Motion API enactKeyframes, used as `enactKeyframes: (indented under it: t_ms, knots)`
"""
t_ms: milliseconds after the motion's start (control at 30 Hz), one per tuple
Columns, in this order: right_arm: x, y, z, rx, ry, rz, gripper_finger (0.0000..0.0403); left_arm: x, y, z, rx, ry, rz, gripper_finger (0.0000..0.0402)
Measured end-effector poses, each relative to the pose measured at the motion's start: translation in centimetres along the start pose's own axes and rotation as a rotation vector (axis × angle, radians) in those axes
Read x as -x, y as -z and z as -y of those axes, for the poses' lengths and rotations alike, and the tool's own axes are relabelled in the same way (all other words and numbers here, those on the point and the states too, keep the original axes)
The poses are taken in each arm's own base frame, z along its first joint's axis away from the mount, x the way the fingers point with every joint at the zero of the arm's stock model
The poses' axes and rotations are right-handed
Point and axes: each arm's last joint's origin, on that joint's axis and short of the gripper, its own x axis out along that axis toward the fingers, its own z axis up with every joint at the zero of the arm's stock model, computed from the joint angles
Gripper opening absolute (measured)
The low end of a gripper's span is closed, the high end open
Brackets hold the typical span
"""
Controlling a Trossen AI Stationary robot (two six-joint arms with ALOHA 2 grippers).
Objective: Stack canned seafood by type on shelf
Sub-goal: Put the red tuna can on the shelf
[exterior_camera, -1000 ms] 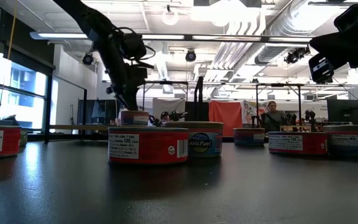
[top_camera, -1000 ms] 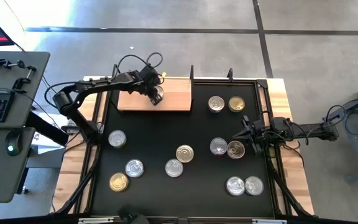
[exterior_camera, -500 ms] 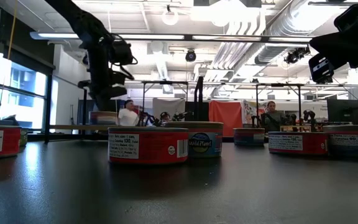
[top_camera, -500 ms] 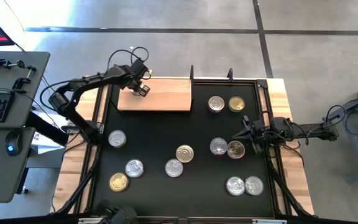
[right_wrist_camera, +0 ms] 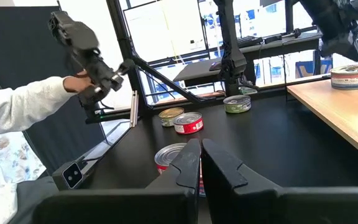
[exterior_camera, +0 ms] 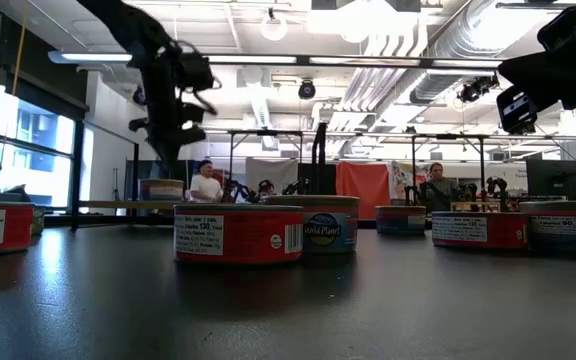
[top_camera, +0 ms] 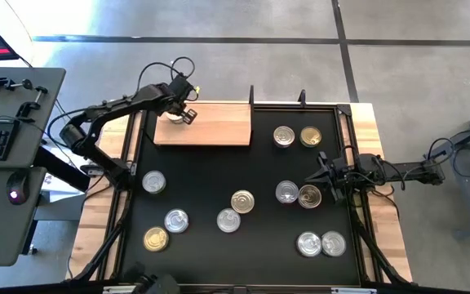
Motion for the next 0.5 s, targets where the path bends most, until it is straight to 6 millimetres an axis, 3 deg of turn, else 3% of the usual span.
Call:
enactKeyframes:
  t_ms: [200,367,500]
  knots:
    - [0.0,0.0,0.0,0.0,0.0,0.0,0.0007,5.1,0.3,2.8,-0.165,0.081,0.158,0.0]
    - [0.0,0.0,0.0,0.0,0.0,0.0,0.0007,9.4,1.7,7.4,-0.237,0.215,0.295,0.0]
    - [0.0,0.0,0.0,0.0,0.0,0.0,0.0007,11.4,3.4,11.9,-0.315,0.329,0.456,0.0]
